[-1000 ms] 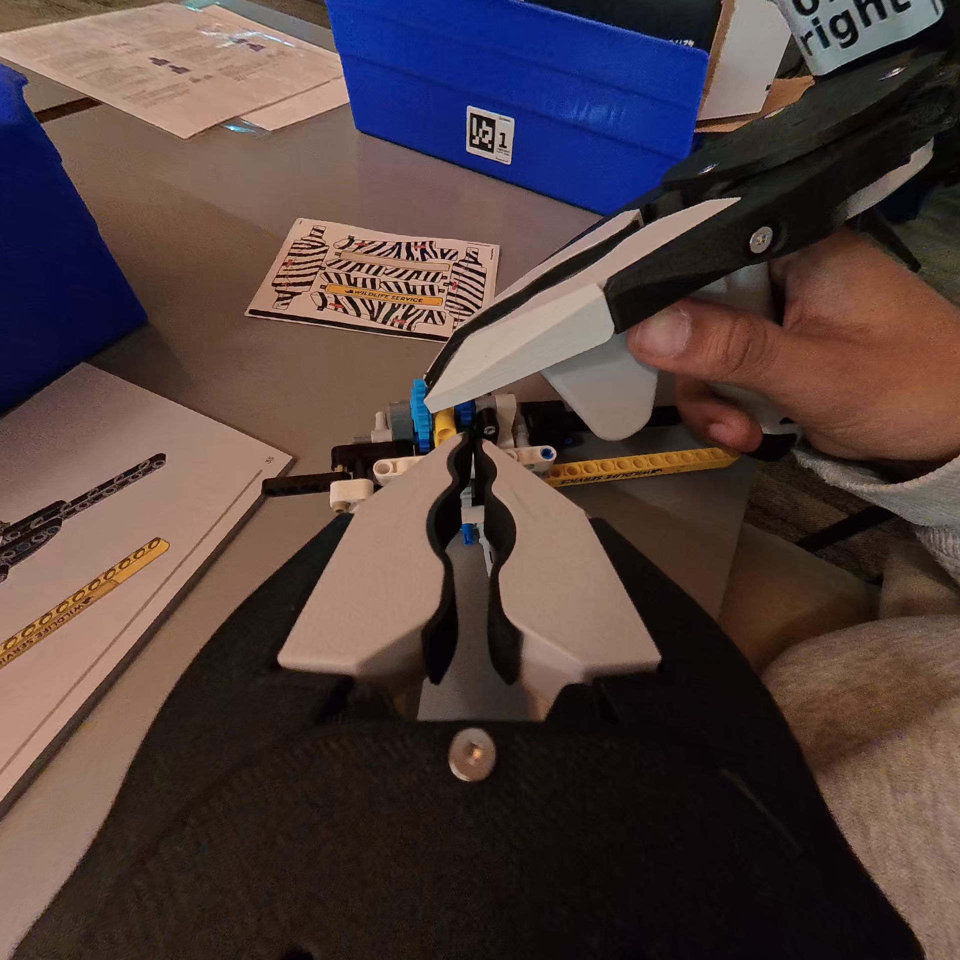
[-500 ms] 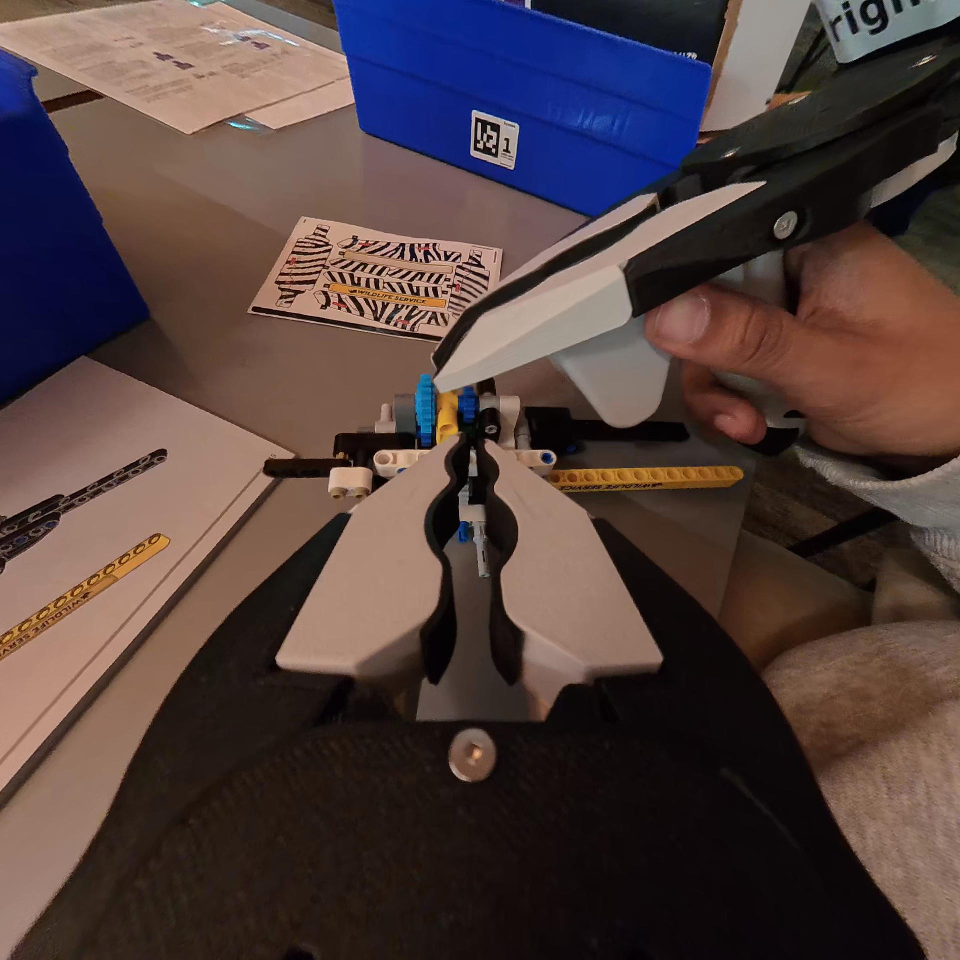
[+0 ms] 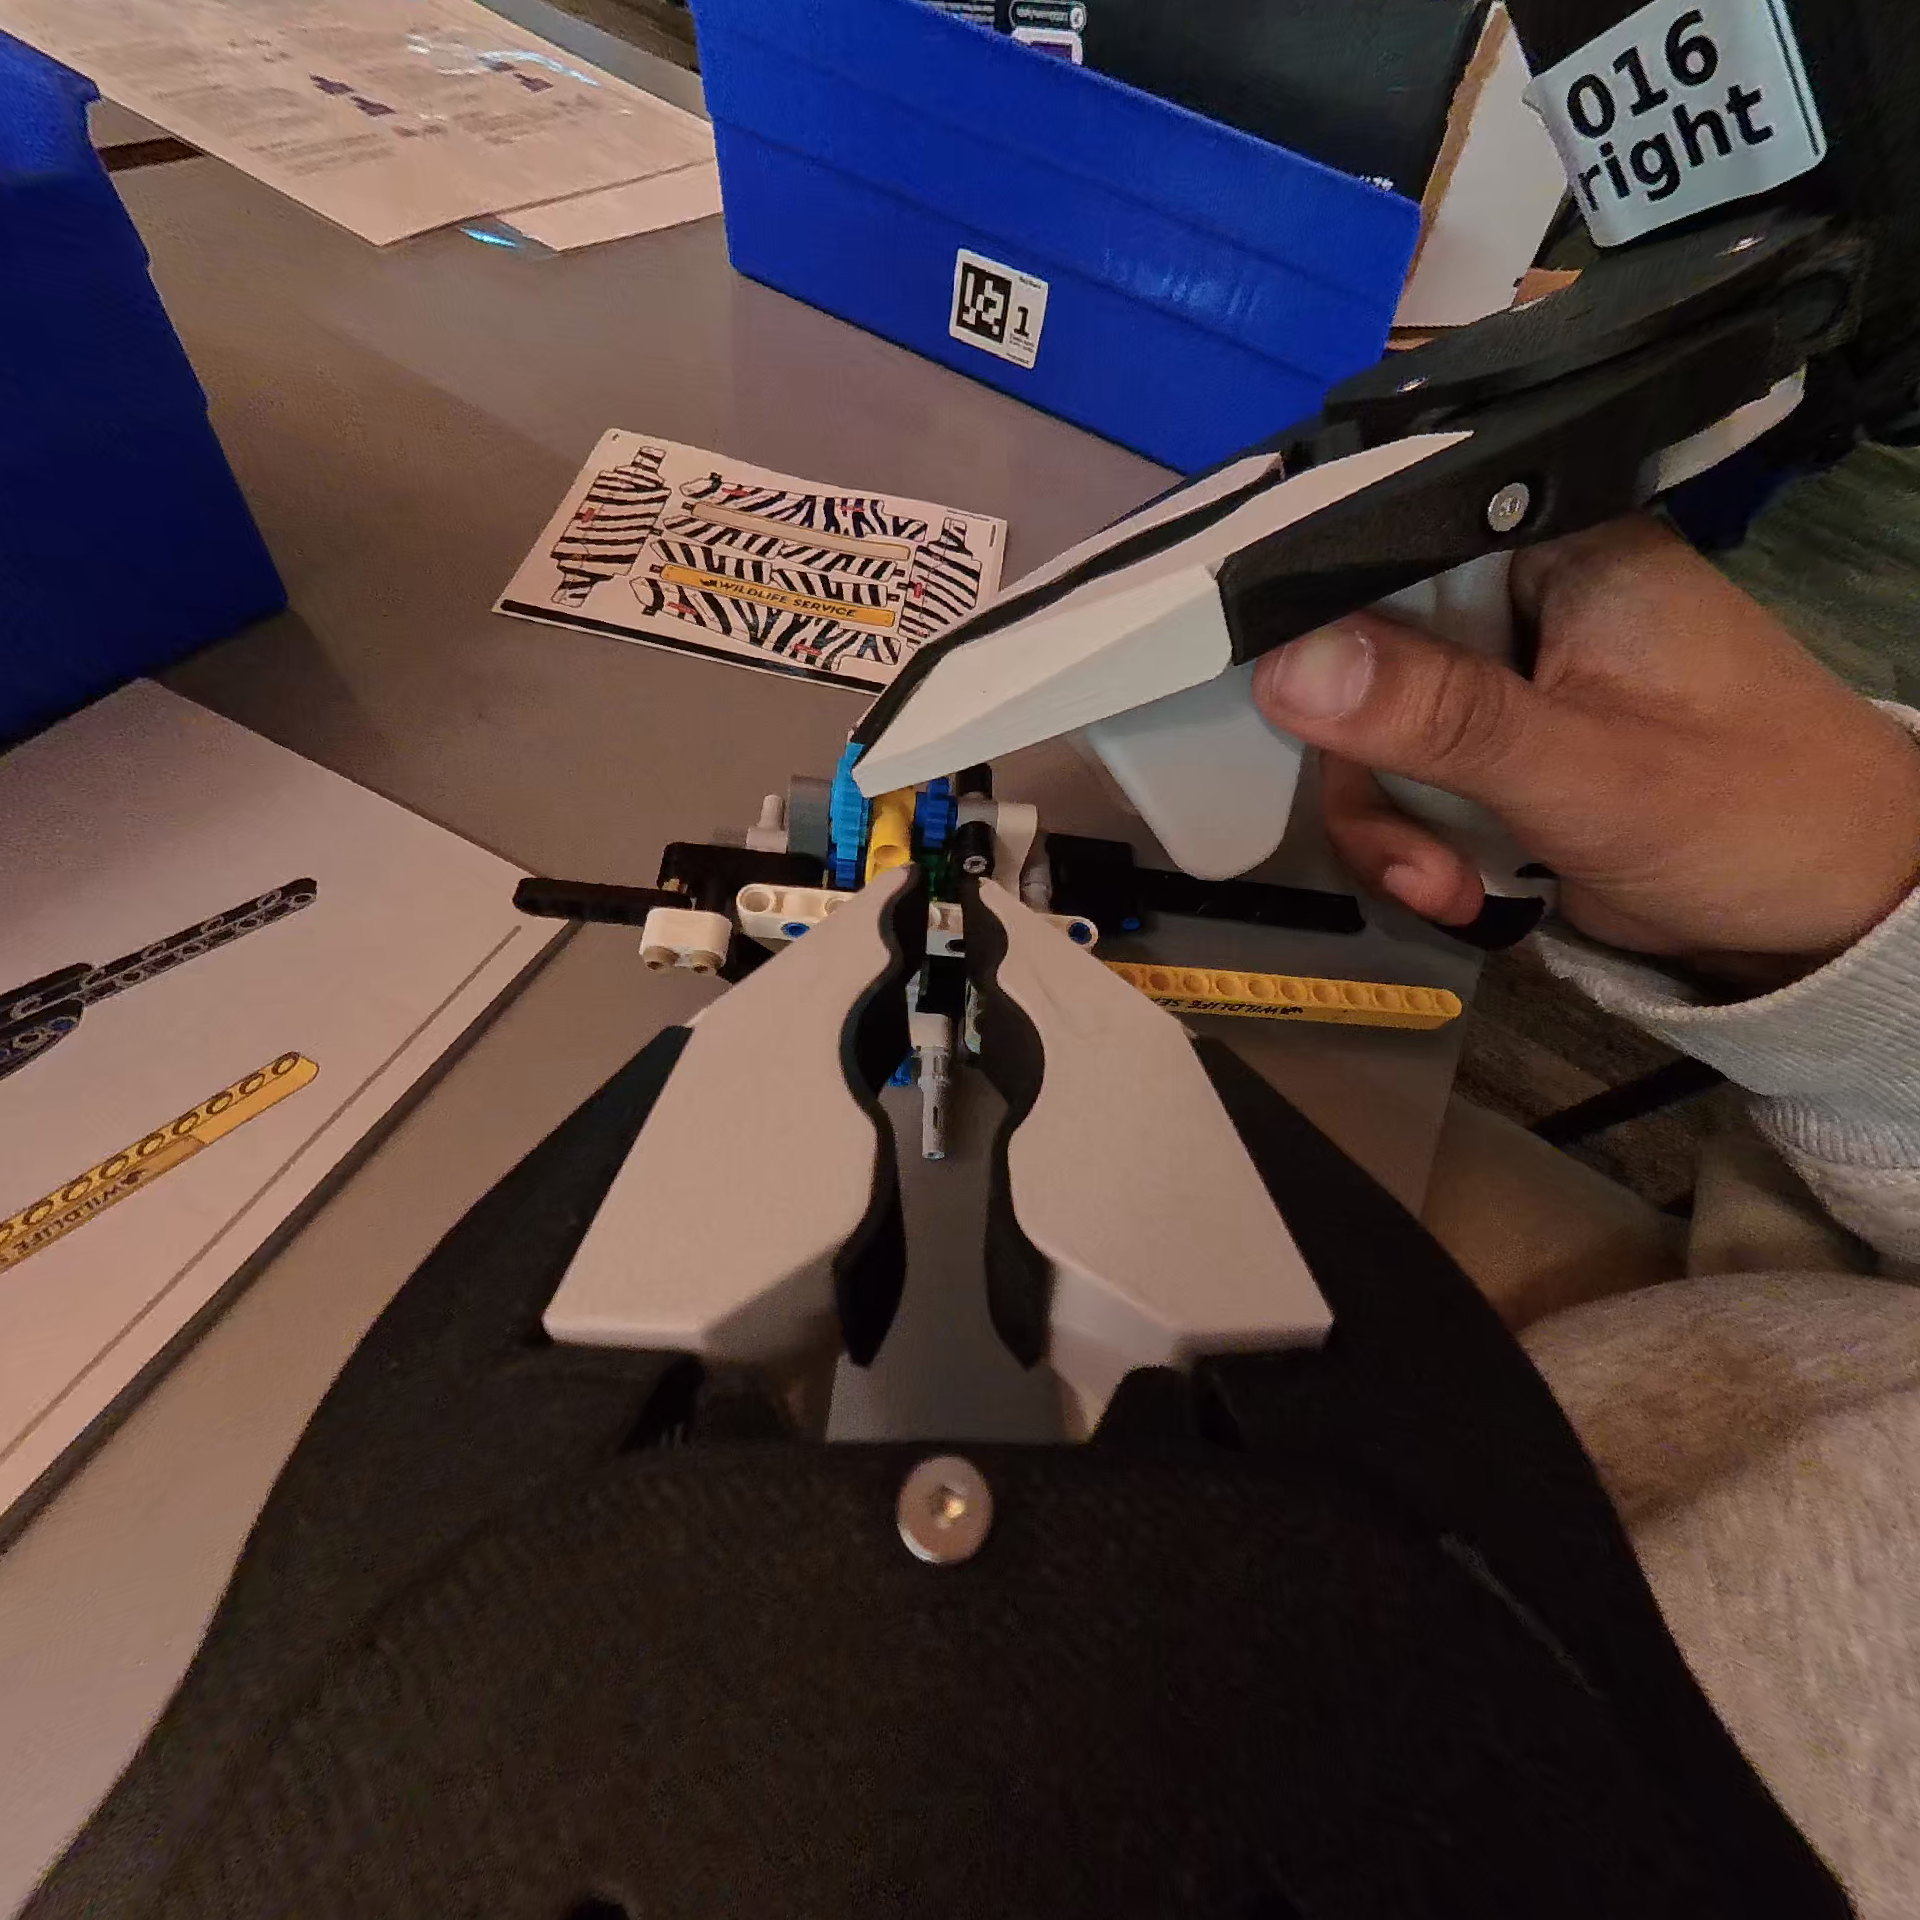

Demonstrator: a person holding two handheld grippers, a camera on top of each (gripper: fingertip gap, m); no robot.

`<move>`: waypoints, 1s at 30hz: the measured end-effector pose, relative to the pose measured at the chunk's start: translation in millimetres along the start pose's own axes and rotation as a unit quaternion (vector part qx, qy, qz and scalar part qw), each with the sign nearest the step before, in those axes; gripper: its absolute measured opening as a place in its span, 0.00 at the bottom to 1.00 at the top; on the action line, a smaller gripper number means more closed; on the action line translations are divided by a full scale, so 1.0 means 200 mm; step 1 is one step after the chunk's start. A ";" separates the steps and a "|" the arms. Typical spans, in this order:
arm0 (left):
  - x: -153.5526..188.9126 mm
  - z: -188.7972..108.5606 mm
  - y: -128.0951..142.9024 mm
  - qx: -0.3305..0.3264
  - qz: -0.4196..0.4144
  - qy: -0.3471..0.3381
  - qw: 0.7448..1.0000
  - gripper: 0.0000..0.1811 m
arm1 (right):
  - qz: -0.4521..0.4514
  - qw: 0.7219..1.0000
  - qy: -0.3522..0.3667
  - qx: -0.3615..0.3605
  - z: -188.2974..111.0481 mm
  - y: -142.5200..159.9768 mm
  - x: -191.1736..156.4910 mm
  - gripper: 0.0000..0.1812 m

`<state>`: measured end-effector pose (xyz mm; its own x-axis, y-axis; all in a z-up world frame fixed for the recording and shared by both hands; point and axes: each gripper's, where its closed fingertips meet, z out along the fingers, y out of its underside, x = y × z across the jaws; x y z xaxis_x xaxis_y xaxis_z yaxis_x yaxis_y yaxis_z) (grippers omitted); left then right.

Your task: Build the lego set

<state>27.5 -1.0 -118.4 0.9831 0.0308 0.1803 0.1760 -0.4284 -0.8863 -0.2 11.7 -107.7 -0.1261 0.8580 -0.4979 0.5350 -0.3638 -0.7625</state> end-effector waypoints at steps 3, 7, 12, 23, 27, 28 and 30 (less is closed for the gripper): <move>0.00 0.00 0.00 -0.001 -0.003 0.002 1.000 0.02 | 0.005 1.000 -0.003 0.000 0.00 0.00 0.00 0.09; 0.00 0.00 0.00 -0.003 -0.005 0.002 1.000 0.01 | 0.012 1.000 -0.008 0.000 0.01 0.00 0.00 0.08; 0.00 0.00 0.00 -0.004 -0.006 0.002 1.000 0.01 | 0.015 1.000 -0.009 -0.002 0.01 0.00 0.00 0.08; -0.01 0.00 0.01 -0.004 -0.006 0.001 1.000 0.00 | 0.015 1.000 -0.009 -0.004 0.01 0.00 0.00 0.07; -0.01 0.00 0.00 -0.004 -0.007 0.002 1.000 0.00 | 0.014 1.000 -0.007 -0.006 0.00 0.00 0.00 0.07; -0.01 0.00 0.01 -0.004 -0.008 0.003 1.000 0.00 | 0.013 1.000 -0.007 -0.006 0.00 0.00 0.00 0.07; -0.01 0.00 0.01 -0.004 -0.009 0.003 1.000 0.00 | 0.013 1.000 -0.006 -0.006 0.00 0.00 0.00 0.07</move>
<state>26.6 -1.0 -119.7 0.9796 0.0323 0.1985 0.1926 -0.4350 -0.8796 -0.7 10.9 -108.2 -0.1225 0.8440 -0.5222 0.5483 -0.3810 -0.7445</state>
